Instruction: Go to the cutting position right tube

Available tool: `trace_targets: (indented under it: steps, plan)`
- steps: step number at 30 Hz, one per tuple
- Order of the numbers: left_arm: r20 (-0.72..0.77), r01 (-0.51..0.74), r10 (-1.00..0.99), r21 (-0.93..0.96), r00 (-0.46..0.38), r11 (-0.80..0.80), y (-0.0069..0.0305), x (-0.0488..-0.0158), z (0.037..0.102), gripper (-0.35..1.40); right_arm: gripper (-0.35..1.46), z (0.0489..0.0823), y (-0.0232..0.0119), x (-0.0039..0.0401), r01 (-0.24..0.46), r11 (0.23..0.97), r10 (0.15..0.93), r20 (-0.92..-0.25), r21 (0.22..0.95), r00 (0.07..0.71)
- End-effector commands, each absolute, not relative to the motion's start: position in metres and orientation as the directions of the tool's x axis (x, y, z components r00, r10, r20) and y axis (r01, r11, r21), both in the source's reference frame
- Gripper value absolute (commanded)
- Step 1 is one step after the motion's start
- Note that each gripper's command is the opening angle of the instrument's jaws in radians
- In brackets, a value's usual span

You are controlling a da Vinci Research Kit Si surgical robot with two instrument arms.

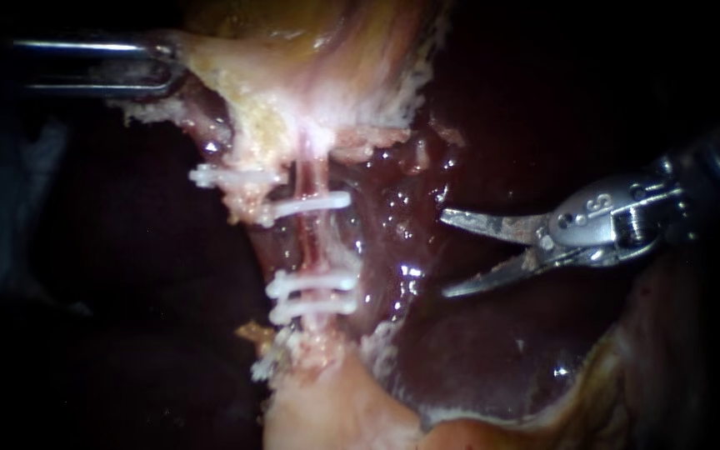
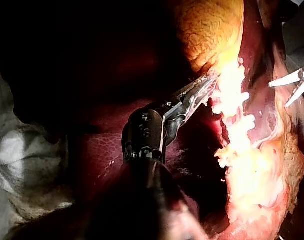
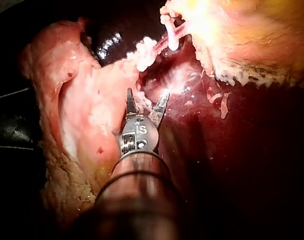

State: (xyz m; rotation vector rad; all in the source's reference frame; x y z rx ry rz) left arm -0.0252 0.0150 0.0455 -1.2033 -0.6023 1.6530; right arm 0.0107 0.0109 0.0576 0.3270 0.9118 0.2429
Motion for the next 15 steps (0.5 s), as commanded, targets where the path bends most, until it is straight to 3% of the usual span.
trace_targets:
  steps: [1, 8, 15]
  plan:
    - [-0.433, -0.412, 0.900, -0.814, -0.042, -0.410, 0.0149, -0.0253, 0.0456, -0.35, 1.43, 0.0578, 0.0110, 0.0111, -0.042, 0.914, 0.351, -0.732, 0.404, 0.584]
    - [-0.434, -0.412, 0.900, -0.813, -0.041, -0.411, 0.0148, -0.0254, 0.0457, -0.35, 1.39, 0.0595, 0.0106, 0.0146, -0.036, 0.859, 0.437, -0.694, 0.511, 0.572]
    - [-0.434, -0.413, 0.900, -0.813, -0.041, -0.411, 0.0148, -0.0254, 0.0458, -0.35, 1.39, 0.0623, 0.0096, 0.0181, -0.015, 0.823, 0.478, -0.677, 0.569, 0.559]
